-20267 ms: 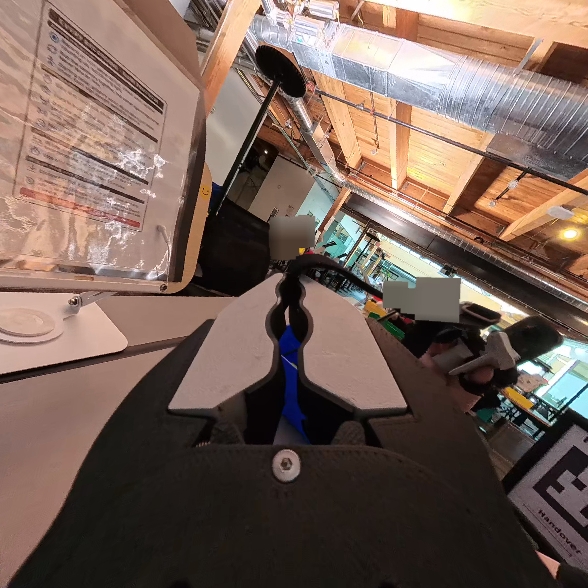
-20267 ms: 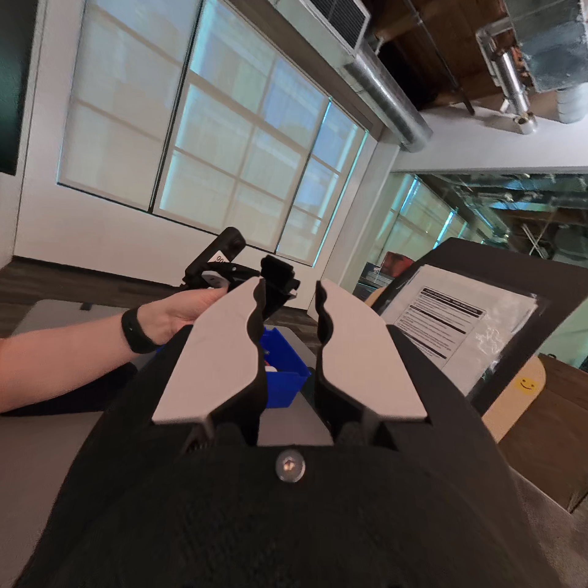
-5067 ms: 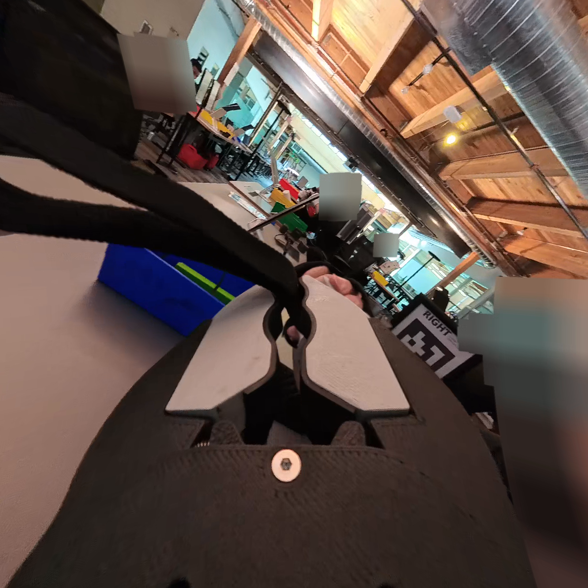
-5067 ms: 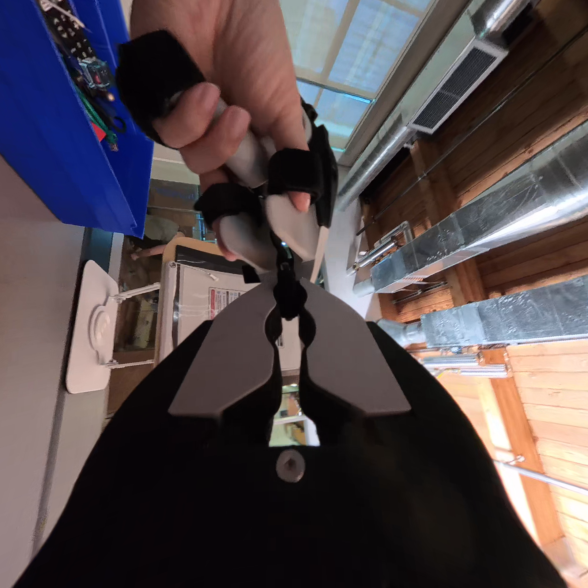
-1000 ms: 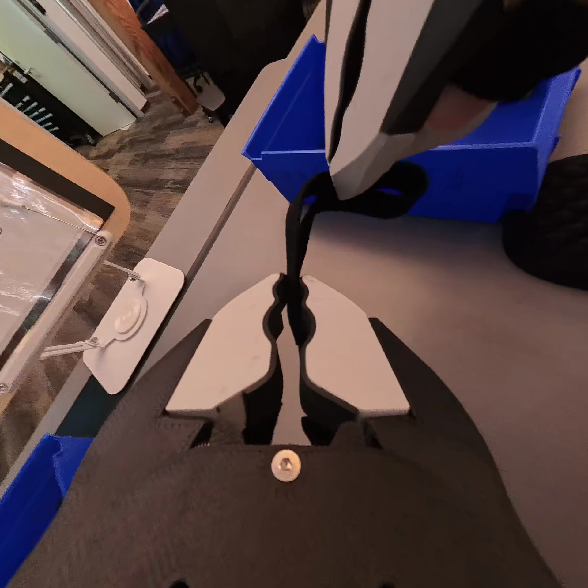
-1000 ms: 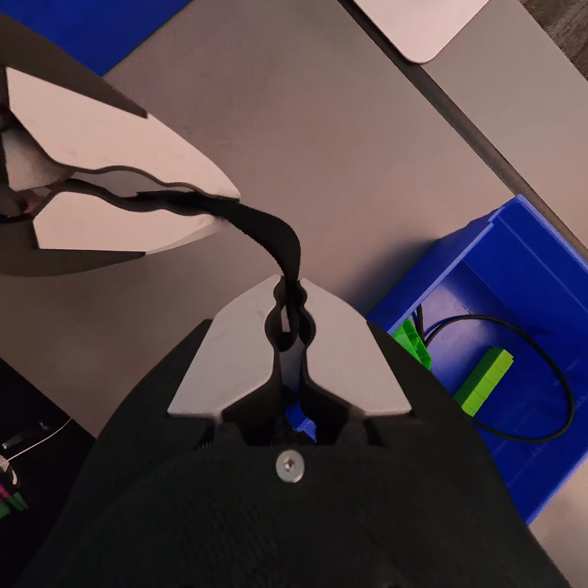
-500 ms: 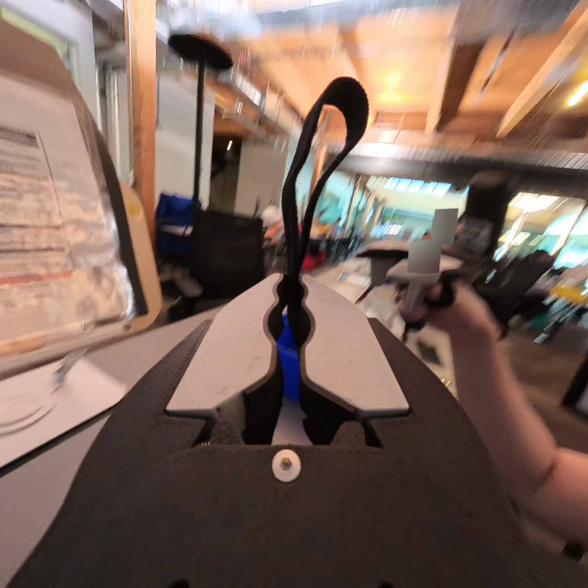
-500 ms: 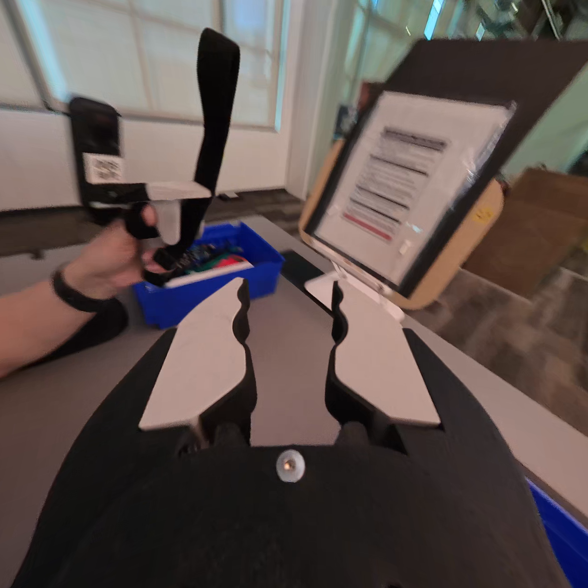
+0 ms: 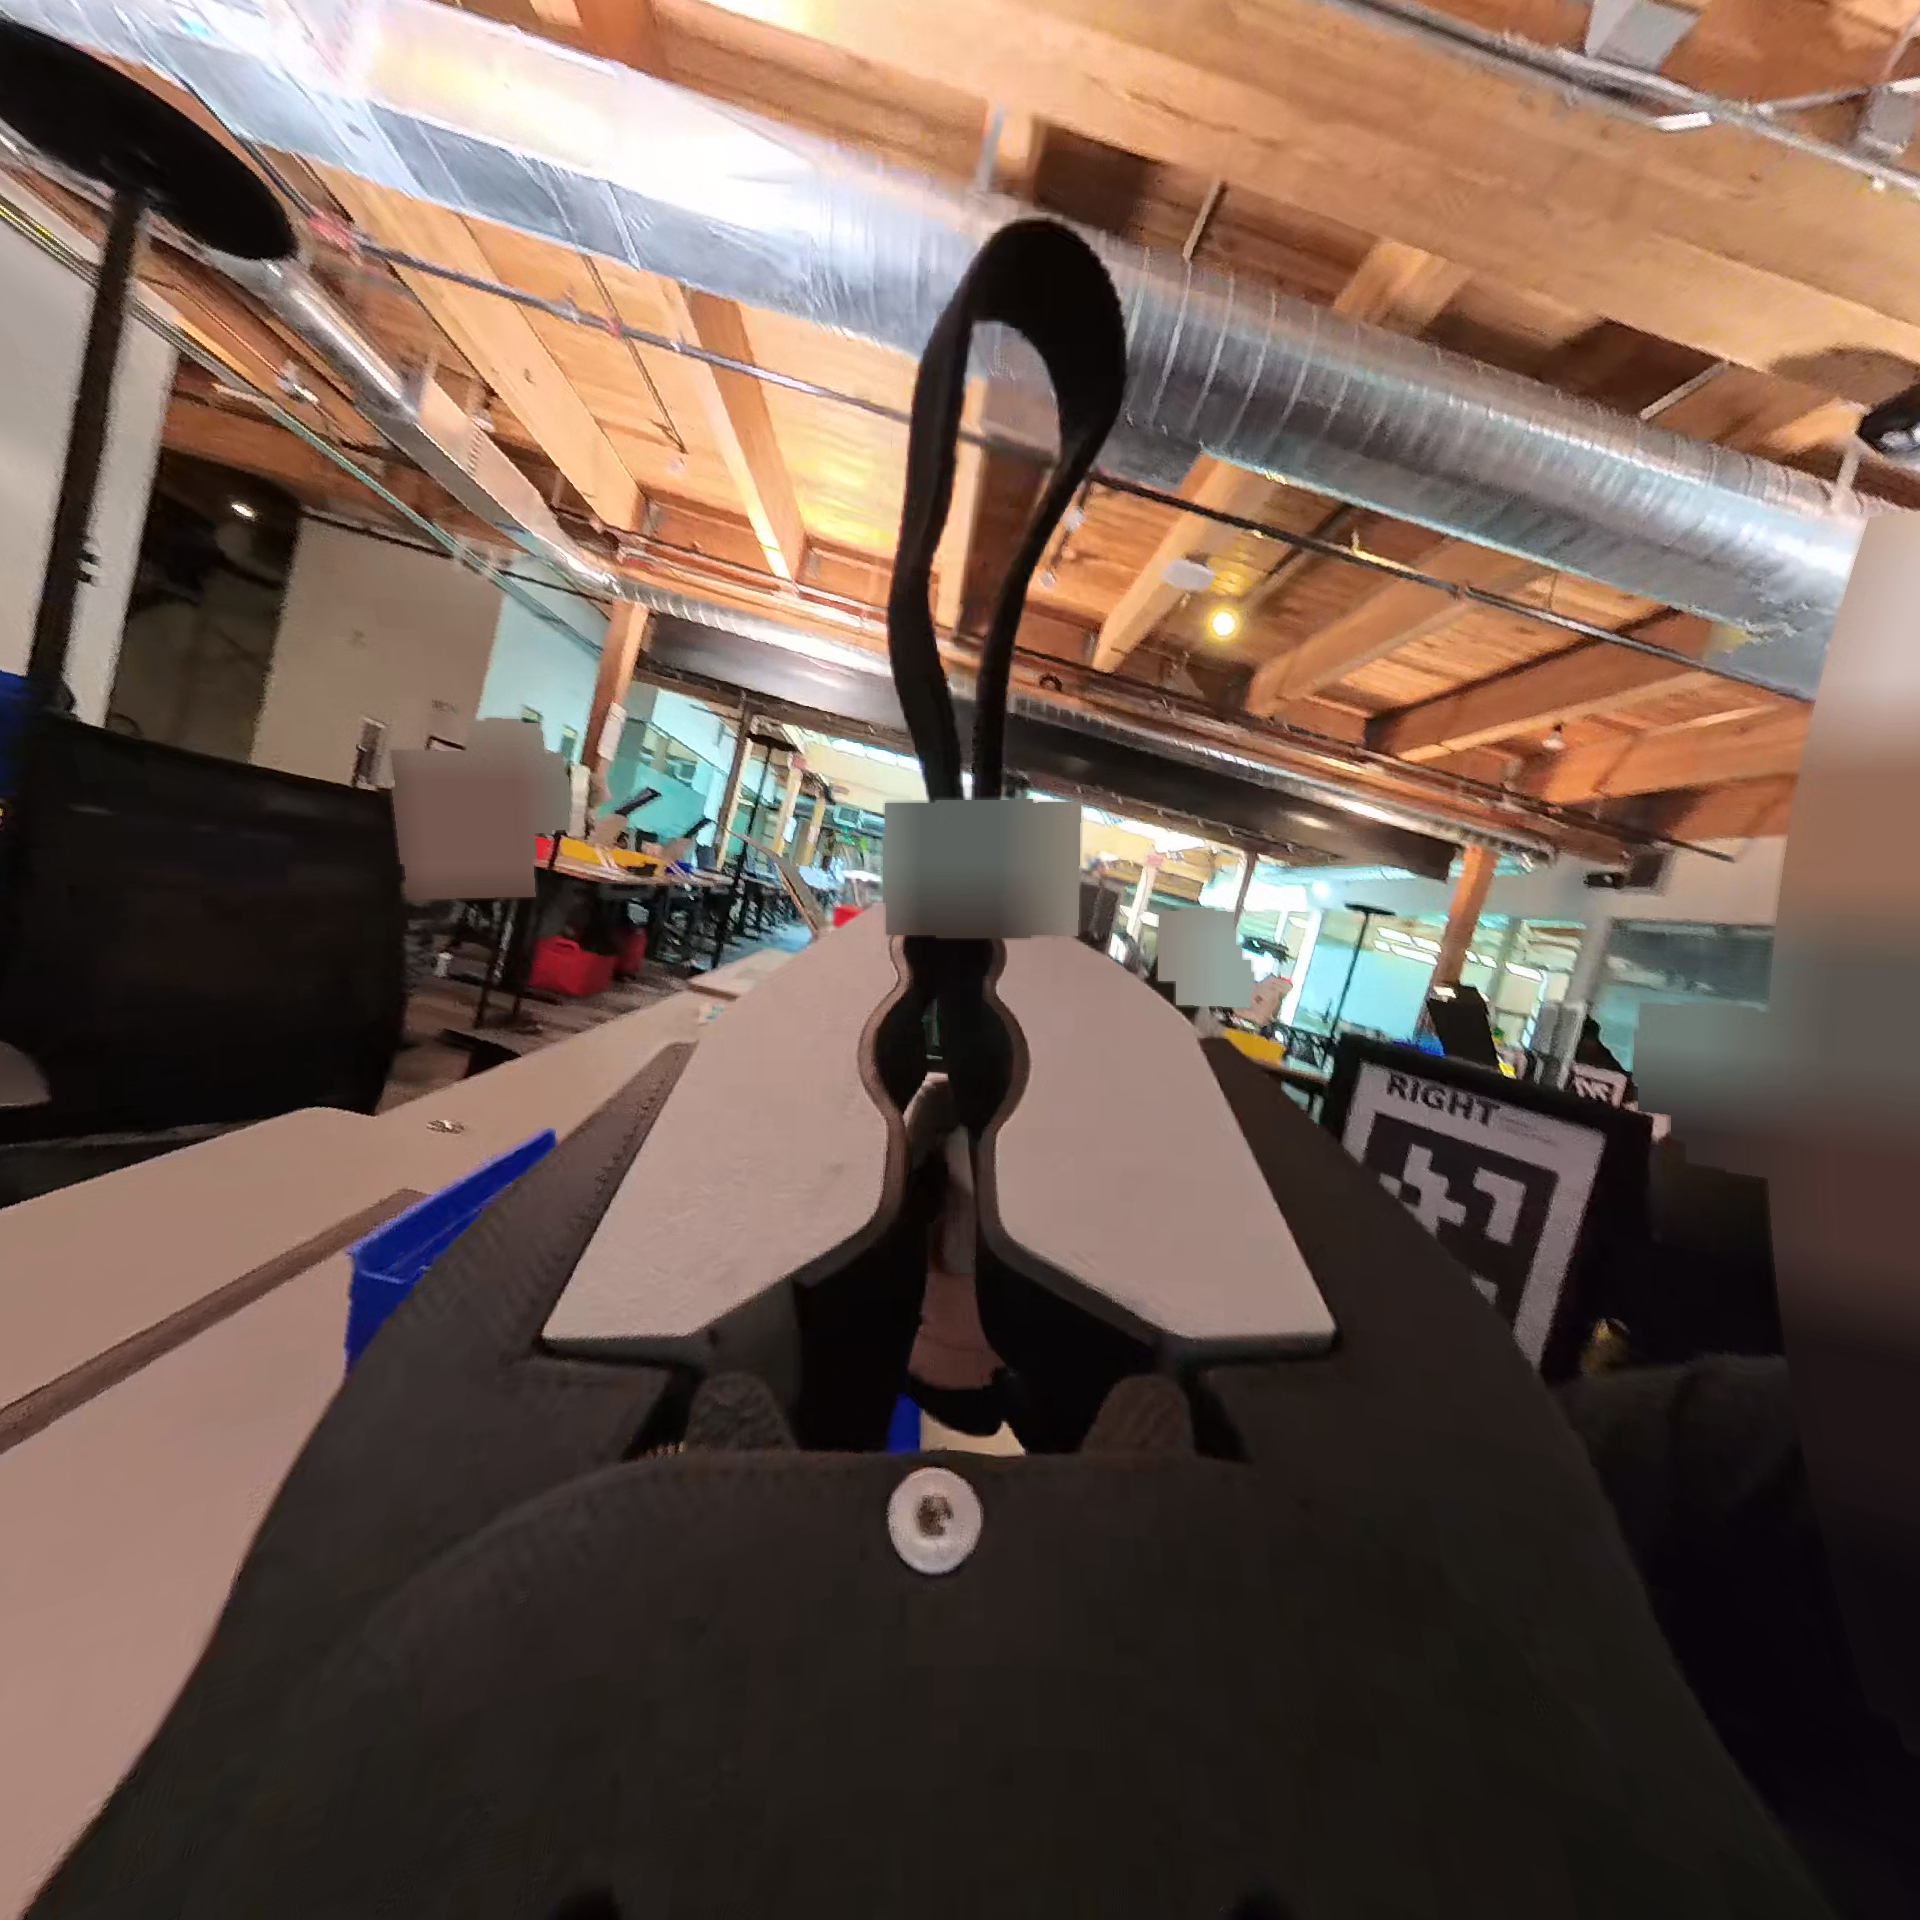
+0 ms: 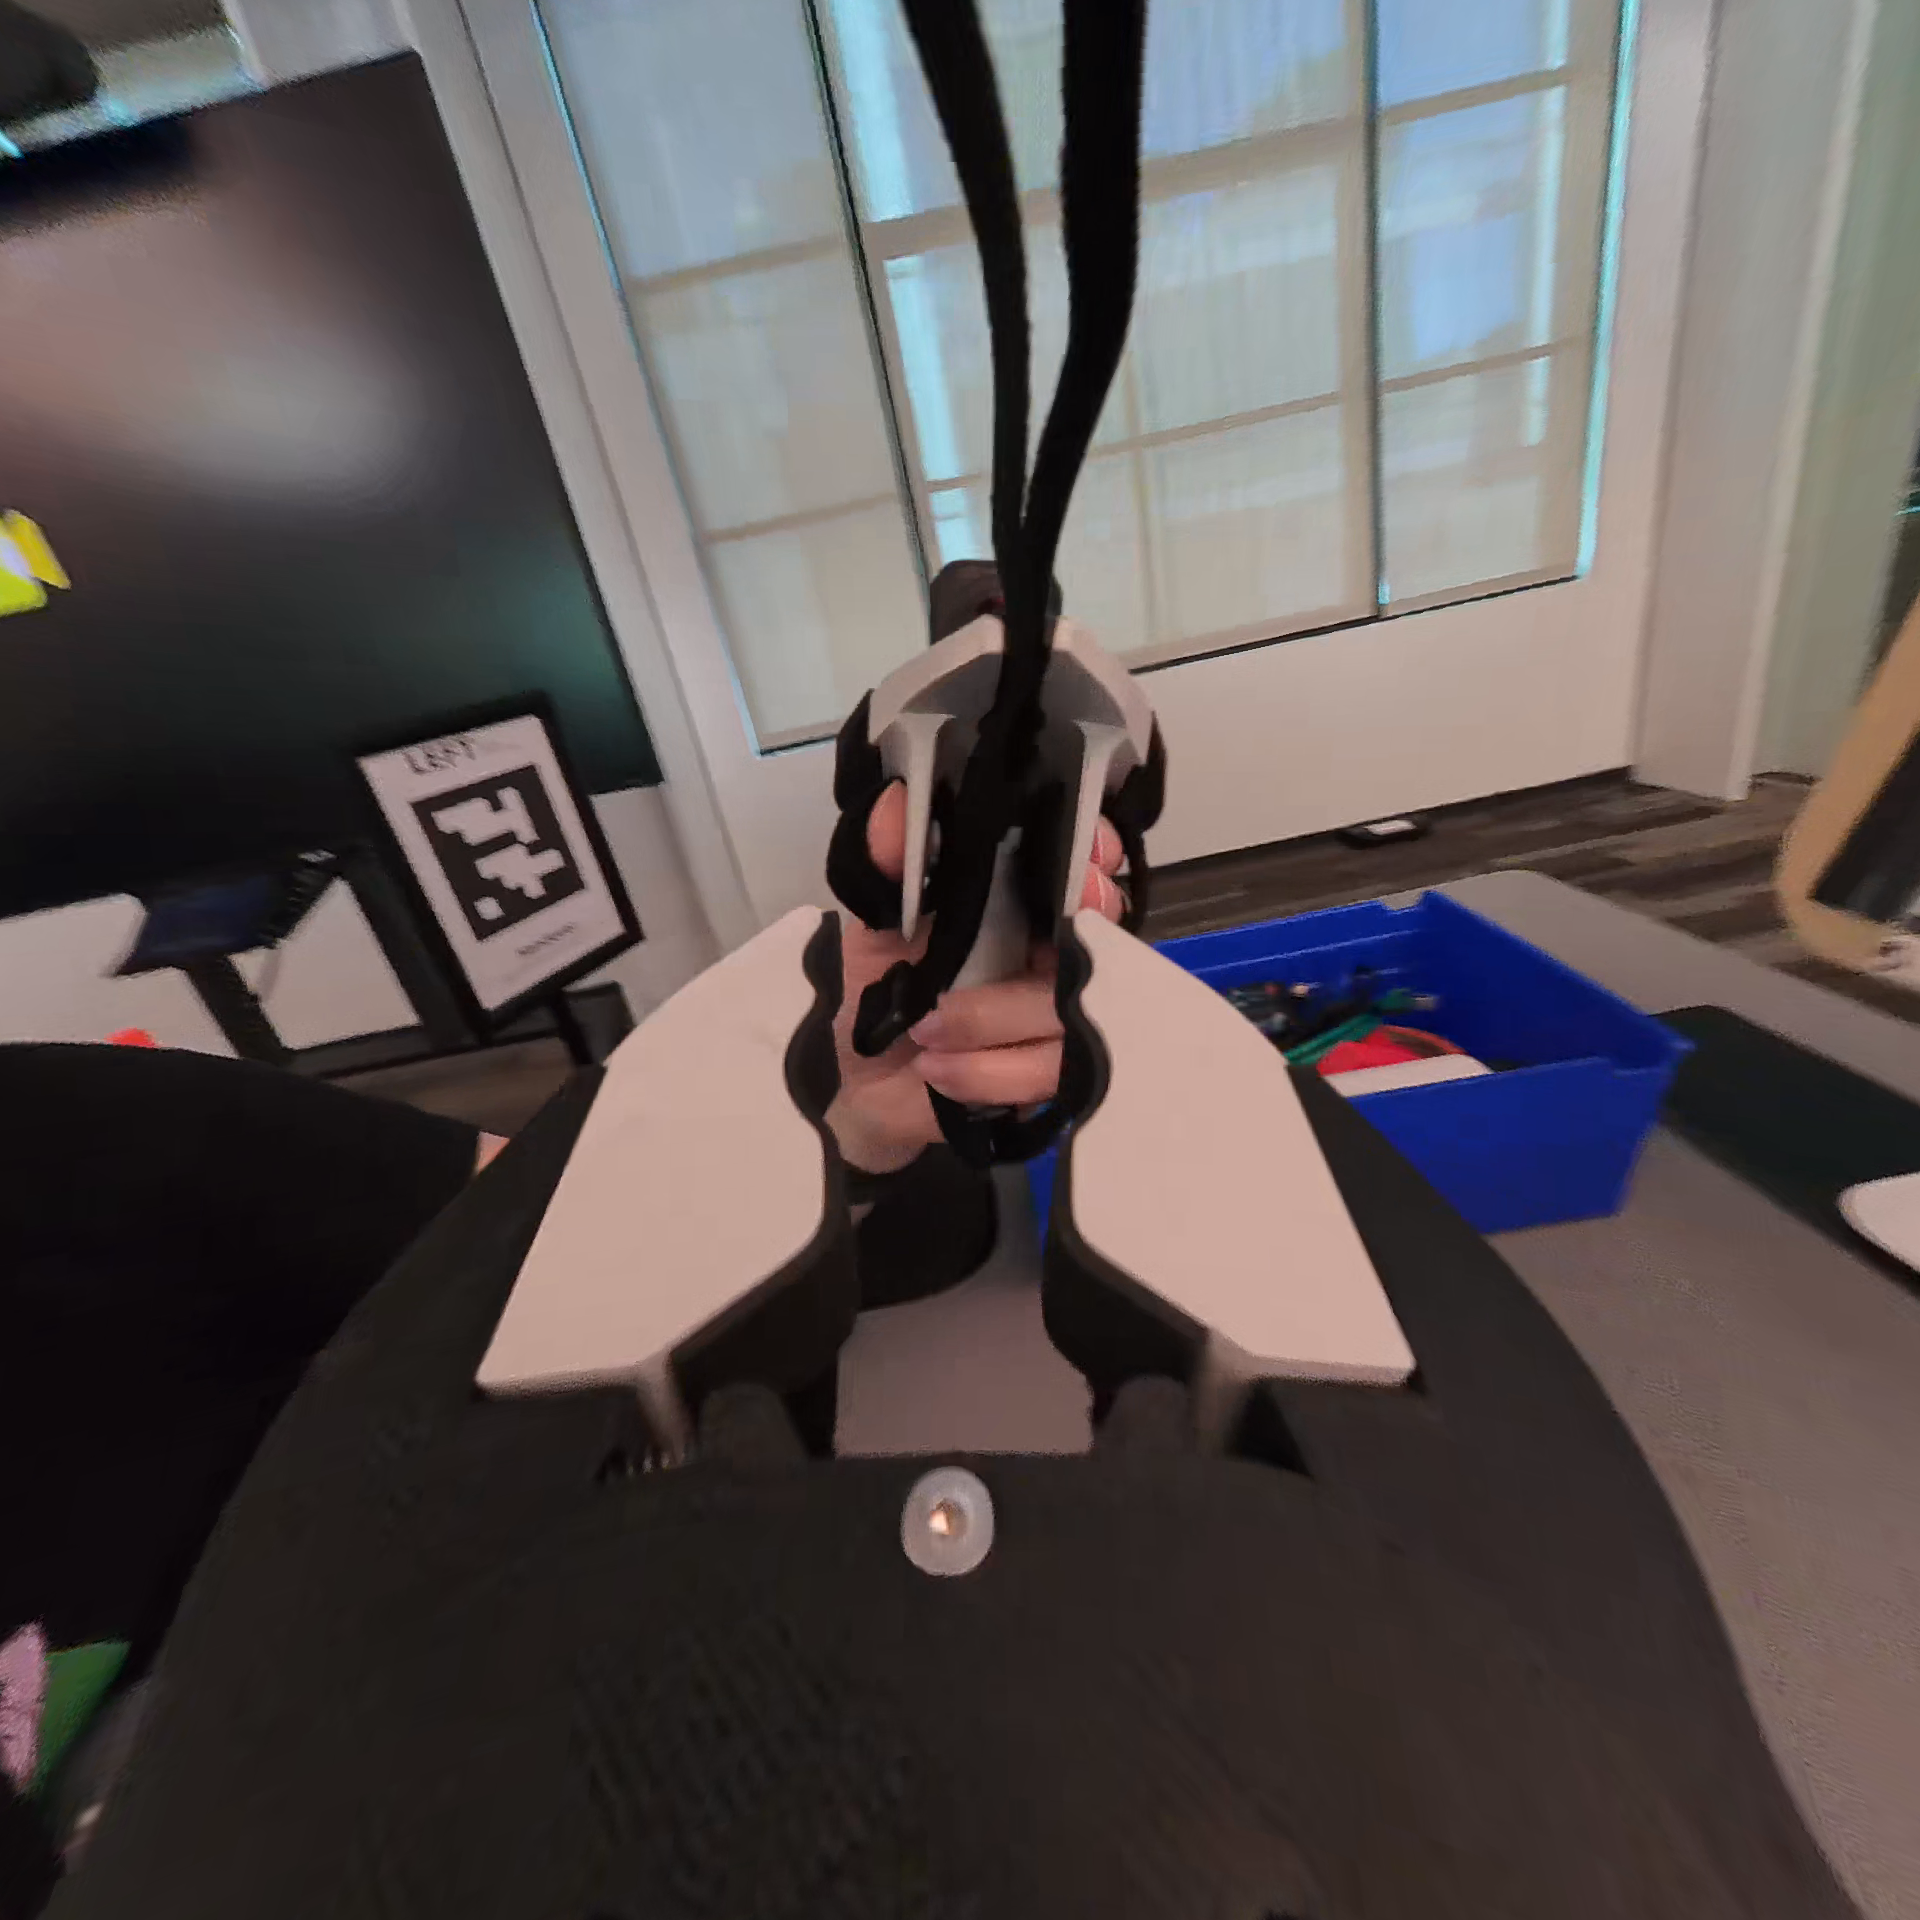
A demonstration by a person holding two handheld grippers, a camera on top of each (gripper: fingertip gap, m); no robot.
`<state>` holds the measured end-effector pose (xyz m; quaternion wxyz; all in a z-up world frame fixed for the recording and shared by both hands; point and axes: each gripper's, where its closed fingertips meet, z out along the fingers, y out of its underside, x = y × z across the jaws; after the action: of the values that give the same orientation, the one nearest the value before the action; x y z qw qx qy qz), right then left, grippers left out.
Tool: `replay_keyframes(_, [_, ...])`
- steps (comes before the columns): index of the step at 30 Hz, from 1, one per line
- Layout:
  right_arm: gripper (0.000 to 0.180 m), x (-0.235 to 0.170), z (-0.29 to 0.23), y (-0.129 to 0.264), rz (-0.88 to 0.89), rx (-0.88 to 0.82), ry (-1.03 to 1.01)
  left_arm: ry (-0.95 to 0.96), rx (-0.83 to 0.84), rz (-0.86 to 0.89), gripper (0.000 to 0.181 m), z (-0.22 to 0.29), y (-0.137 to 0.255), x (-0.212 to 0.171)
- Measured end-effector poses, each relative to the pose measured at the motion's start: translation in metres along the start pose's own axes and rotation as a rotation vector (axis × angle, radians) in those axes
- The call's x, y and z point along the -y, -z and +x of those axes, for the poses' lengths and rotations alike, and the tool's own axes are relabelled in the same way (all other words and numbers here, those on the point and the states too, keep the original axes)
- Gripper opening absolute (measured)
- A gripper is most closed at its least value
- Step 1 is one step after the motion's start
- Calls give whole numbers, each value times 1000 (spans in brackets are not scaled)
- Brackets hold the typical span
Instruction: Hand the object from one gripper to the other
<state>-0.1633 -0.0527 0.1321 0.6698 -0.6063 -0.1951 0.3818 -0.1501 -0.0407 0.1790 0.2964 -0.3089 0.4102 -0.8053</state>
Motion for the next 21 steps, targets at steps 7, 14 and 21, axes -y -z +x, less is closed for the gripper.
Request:
replay_keyframes(7, [30,-1,-5,-5,53,78,-82,1,-40,-83,4,11,-13,-21])
replay_keyframes(14, [6,-7,-13,-2,23,200,-174,90,-121,-115,10,16,-17,-32])
replay_keyframes(21, [5,19,26,37,149,206,-417,-17,71,-131,31,-16,-8,-27])
